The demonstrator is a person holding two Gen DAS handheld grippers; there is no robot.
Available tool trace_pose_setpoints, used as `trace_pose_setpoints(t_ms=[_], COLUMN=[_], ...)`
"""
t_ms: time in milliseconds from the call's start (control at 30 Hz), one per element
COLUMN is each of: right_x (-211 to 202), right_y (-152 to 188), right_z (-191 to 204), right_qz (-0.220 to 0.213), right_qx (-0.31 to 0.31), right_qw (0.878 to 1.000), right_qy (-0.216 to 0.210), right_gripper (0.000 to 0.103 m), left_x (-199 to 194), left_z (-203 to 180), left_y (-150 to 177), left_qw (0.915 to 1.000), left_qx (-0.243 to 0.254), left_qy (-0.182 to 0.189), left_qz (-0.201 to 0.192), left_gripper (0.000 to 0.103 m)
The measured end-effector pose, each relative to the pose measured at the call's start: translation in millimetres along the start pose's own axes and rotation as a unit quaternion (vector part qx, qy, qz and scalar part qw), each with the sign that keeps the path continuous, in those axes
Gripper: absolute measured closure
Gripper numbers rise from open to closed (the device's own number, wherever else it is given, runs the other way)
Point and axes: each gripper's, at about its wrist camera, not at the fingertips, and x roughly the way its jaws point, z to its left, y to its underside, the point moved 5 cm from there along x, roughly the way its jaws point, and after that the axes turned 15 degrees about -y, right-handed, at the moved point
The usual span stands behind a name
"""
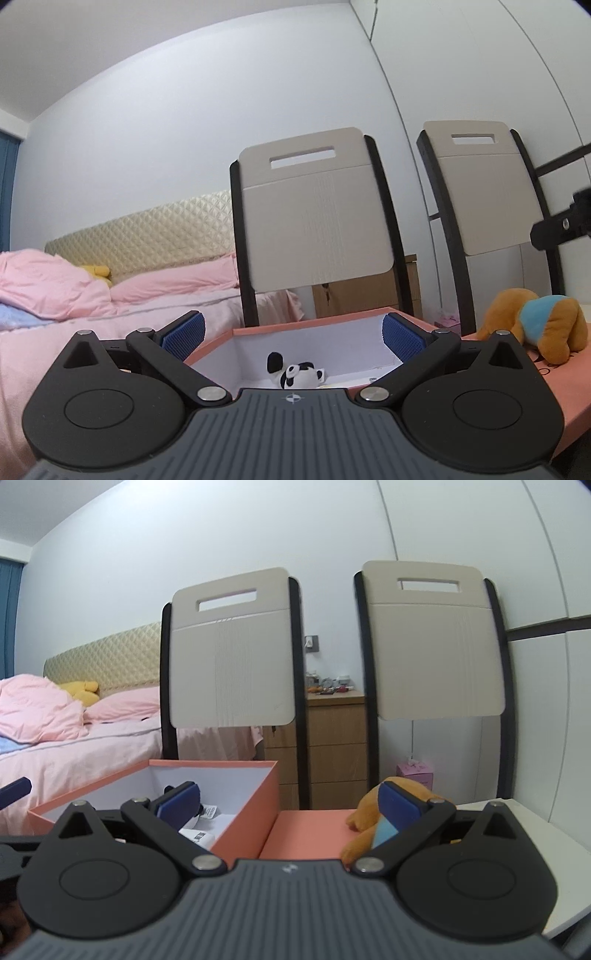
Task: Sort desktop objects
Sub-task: 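Move the left gripper toward the orange-and-blue teddy bear, then grasp the teddy bear with the left gripper and lift it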
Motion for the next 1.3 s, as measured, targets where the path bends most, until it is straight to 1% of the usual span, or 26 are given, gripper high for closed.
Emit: trace_pose_setpoints(t_ms=[67,133,267,333,467,567,667,767,800,900,1033,1133,1167,1200,1267,1300], right_x=[-8,-18,-45,-60,-93,-117,-138,-153,-156,-162,-163,-163,-162,-161,-160,-159], right_y=[-3,-6,-9,-9,-7,-4,0,3,4,8,8,8,7,7,7,7], right_z=[-5,-13,-32,-42,-62,-80,-96,-110,-113,-120,-125,-124,-123,-123,-121,-120], right_qz=[-0.009,-0.02,-0.045,-0.056,-0.074,-0.086,-0.102,-0.112,-0.112,-0.109,-0.109,-0.111,-0.111,-0.111,-0.11,-0.11], right_qx=[0.002,0.006,0.022,0.029,0.029,0.038,0.056,0.074,0.079,0.087,0.098,0.102,0.103,0.103,0.103,0.103], right_qw=[1.0,1.0,0.997,0.996,0.993,0.99,0.986,0.983,0.983,0.983,0.983,0.984,0.984,0.984,0.984,0.984], right_qy=[0.009,0.023,0.054,0.066,0.093,0.109,0.121,0.124,0.122,0.116,0.108,0.099,0.098,0.096,0.095,0.095], right_gripper=[0.0,0.0,0.0,0.0,0.0,0.0,0.0,0.0,0.0,0.0,0.0,0.0,0.0,0.0,0.0,0.0], left_x=[-5,-11,-24,-29,-34,-33,-28,-20,-16,-3,18,31,34,34,34,34], left_z=[-12,-25,-58,-79,-126,-165,-208,-250,-263,-297,-321,-327,-325,-324,-322,-320], left_y=[-2,-3,-6,-9,-20,-26,-27,-26,-25,-18,-2,10,12,13,13,11], left_qw=[1.0,0.9999,0.9976,0.9968,0.9953,0.9925,0.9894,0.9835,0.9821,0.9772,0.9694,0.9582,0.9549,0.9532,0.951,0.951], left_qx=[0.006,0.001,-0.018,-0.014,-0.016,-0.02,-0.01,-0.002,0.003,0.028,0.052,0.06,0.062,0.06,0.058,0.059], left_qy=[0.002,0.012,0.053,0.066,0.09,0.115,0.135,0.163,0.168,0.17,0.163,0.173,0.179,0.186,0.194,0.195], left_qz=[-0.002,0.01,0.041,0.042,0.032,0.037,0.053,0.079,0.086,0.124,0.176,0.219,0.229,0.231,0.233,0.233], left_gripper=[0.0,0.0,0.0,0.0,0.0,0.0,0.0,0.0,0.0,0.0,0.0,0.001,0.005,0.007,0.025,0.026])
